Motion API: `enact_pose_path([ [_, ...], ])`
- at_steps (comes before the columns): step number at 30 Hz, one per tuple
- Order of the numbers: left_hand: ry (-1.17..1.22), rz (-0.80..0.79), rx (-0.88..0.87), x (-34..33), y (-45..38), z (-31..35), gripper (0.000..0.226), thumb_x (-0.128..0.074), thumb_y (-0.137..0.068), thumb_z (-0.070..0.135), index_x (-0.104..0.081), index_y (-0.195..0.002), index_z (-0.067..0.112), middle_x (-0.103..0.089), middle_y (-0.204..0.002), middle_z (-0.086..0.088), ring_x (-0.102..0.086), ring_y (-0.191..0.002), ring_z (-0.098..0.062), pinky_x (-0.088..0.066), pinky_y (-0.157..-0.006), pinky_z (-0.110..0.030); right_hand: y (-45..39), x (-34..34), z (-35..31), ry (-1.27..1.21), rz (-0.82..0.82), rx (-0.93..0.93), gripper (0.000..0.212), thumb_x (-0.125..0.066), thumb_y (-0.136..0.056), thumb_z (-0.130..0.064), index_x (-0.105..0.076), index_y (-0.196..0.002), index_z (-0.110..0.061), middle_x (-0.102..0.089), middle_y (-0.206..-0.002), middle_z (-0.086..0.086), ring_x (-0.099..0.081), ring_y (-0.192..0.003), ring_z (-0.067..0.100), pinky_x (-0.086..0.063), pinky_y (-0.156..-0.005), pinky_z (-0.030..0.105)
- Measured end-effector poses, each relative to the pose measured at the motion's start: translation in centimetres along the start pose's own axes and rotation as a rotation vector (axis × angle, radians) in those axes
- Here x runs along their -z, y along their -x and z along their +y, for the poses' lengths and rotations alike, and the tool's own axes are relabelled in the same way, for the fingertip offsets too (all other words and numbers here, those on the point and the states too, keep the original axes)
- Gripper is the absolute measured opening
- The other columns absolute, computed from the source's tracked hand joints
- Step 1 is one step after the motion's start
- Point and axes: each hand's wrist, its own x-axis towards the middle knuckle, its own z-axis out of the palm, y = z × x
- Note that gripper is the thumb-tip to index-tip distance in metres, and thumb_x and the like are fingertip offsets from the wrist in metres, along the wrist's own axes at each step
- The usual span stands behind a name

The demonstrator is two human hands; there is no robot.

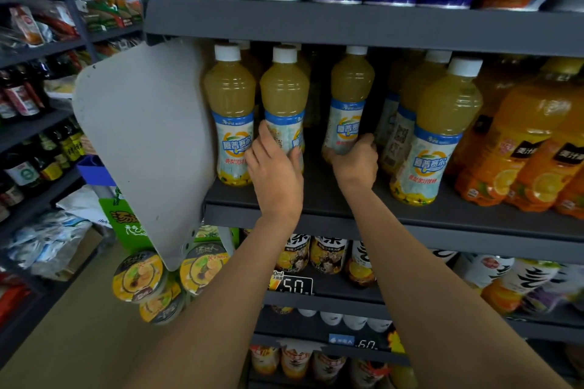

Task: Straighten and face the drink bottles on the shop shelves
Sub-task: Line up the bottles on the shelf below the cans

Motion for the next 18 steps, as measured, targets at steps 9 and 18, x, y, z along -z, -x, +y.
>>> enact_pose_path([
  [9,0.036,-0.074,-0.006,1.5,-0.1,-0.1,0.073,-0.069,-0.083,0.027,-0.032,-0.139,-0.003,-0.05,-0.127,-0.022,-0.044,-0.12,-0.034,-0.037,-0.102,-0.039,-0.2,-0.2,-1.2,0.03,0.075,-0.102,0.075,-0.072,-0.081,-0.029,-0.026,-0.135,-0.004,-0.034,-0.138,0.017,-0.048,-0.119,0.038,-0.044,-0.088,0.044],
  [18,0.082,-0.179,0.019,2.5,-1.3,-0.2,0.067,-0.068,-0.083,0.02,-0.034,-0.139,0.002,-0.048,-0.132,-0.016,-0.041,-0.126,-0.029,-0.034,-0.104,-0.037,4.7,-1.0,-1.3,-0.351,-0.041,0.199,0.049,-0.062,-0.088,-0.032,-0.048,-0.126,-0.004,-0.055,-0.119,0.003,-0.053,-0.111,0.017,-0.046,-0.089,0.029],
])
